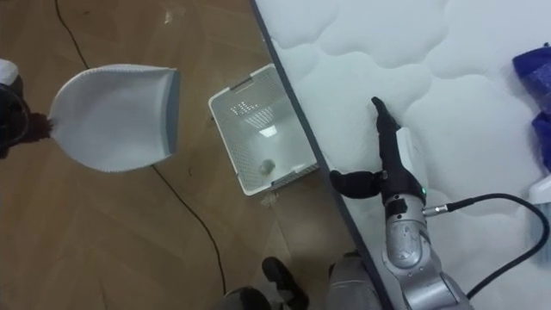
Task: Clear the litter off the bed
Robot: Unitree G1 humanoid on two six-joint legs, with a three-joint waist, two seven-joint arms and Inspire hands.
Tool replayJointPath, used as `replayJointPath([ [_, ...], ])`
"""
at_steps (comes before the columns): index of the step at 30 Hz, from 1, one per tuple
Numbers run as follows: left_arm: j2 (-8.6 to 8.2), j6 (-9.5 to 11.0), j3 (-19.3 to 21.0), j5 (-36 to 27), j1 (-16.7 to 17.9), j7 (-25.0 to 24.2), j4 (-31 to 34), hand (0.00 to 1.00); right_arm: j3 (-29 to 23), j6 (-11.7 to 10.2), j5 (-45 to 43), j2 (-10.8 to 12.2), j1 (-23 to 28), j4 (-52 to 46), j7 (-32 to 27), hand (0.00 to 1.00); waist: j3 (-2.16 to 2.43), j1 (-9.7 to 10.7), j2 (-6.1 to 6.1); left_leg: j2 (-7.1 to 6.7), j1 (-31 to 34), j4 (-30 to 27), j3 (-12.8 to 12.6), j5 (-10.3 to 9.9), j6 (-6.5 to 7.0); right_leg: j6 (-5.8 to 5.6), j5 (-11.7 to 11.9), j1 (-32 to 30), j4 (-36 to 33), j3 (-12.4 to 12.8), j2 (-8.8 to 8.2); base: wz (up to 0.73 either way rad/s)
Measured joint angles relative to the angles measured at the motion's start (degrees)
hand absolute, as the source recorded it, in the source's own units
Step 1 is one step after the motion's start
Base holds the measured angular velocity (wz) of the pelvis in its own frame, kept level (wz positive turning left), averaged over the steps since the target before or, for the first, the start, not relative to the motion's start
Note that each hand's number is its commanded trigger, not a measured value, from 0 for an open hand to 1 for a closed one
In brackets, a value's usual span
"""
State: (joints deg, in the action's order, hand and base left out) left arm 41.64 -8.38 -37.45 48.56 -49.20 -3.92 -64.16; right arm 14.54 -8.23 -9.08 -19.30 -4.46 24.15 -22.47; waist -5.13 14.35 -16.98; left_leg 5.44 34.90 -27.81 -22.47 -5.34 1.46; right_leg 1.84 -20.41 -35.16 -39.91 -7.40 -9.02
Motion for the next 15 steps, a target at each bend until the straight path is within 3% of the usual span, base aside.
replayJointPath([
  [6,0.01,0.00,-1.06,1.08,-1.60,2.39,0.00,1.00,0.07,-1.08,0.10,-0.01,-0.02,0.34,0.55,0.00,0.04,0.07,-0.34,-0.03,-0.97,0.09,-0.74,0.00,0.00,-0.01,0.01,0.33,-0.04,0.98,0.02,-0.07],
  [11,0.01,0.02,-3.26,1.02,-2.61,5.22,-0.05,1.00,0.04,-2.31,2.02,-0.20,-0.68,0.99,1.45,0.00,-0.14,0.53,-1.44,-0.19,-2.08,0.23,-1.01,0.00,0.00,-0.02,0.00,0.77,-0.42,1.81,0.09,-0.06],
  [15,0.00,0.02,-3.25,1.01,-3.12,6.20,-0.06,1.00,0.05,-3.36,1.92,-0.16,-1.69,2.53,2.70,0.00,-0.14,0.95,-1.43,-0.09,-2.88,0.29,-1.07,0.01,-0.01,0.00,0.00,0.92,-0.74,2.64,0.48,-0.12],
])
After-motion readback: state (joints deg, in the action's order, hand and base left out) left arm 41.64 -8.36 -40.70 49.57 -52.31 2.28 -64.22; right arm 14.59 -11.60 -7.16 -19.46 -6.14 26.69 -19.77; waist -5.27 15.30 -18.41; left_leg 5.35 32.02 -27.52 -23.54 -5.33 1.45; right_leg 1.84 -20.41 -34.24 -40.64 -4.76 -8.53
